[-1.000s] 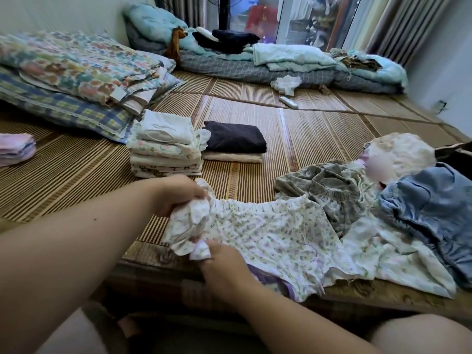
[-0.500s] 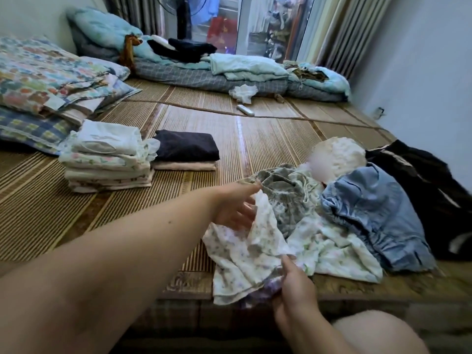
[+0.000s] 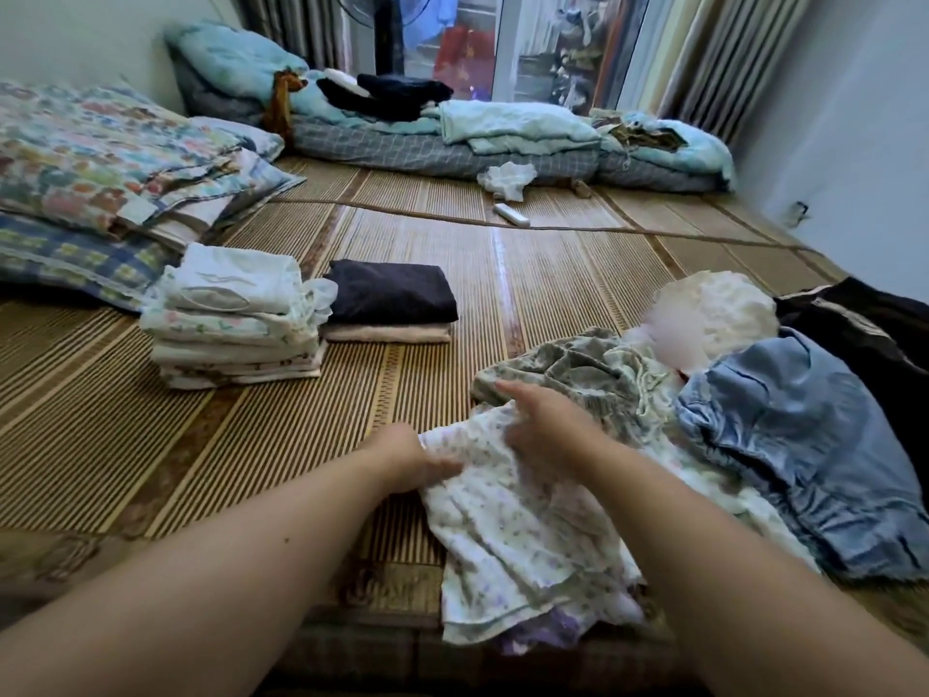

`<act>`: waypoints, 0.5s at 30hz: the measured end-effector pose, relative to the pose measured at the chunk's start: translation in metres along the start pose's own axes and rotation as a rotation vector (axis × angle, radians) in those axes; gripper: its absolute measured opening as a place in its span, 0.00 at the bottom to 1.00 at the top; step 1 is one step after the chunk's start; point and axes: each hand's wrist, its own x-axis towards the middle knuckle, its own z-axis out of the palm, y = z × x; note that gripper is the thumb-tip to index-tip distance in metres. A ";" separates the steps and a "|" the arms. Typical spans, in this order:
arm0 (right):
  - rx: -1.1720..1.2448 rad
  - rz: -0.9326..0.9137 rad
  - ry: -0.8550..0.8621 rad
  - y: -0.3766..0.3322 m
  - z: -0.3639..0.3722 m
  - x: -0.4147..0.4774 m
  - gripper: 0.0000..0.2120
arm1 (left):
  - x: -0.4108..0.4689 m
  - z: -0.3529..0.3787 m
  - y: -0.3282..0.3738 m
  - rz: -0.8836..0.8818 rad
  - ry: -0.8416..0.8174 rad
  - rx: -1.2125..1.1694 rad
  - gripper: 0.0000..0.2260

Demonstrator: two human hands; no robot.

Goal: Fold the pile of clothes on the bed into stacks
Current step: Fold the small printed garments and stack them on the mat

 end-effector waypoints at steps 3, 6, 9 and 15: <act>-0.216 -0.101 -0.273 -0.013 0.001 0.037 0.38 | -0.002 -0.012 -0.002 0.105 -0.152 -0.212 0.11; -0.329 -0.180 -0.451 -0.033 -0.006 0.060 0.32 | -0.008 -0.045 -0.013 0.291 -0.272 -0.431 0.06; -0.447 -0.199 -0.517 -0.050 -0.008 0.078 0.16 | -0.011 -0.082 -0.032 0.379 -0.322 -0.590 0.08; -0.209 -0.245 -0.369 -0.082 -0.005 0.103 0.08 | 0.005 -0.127 -0.062 0.388 -0.011 -0.536 0.11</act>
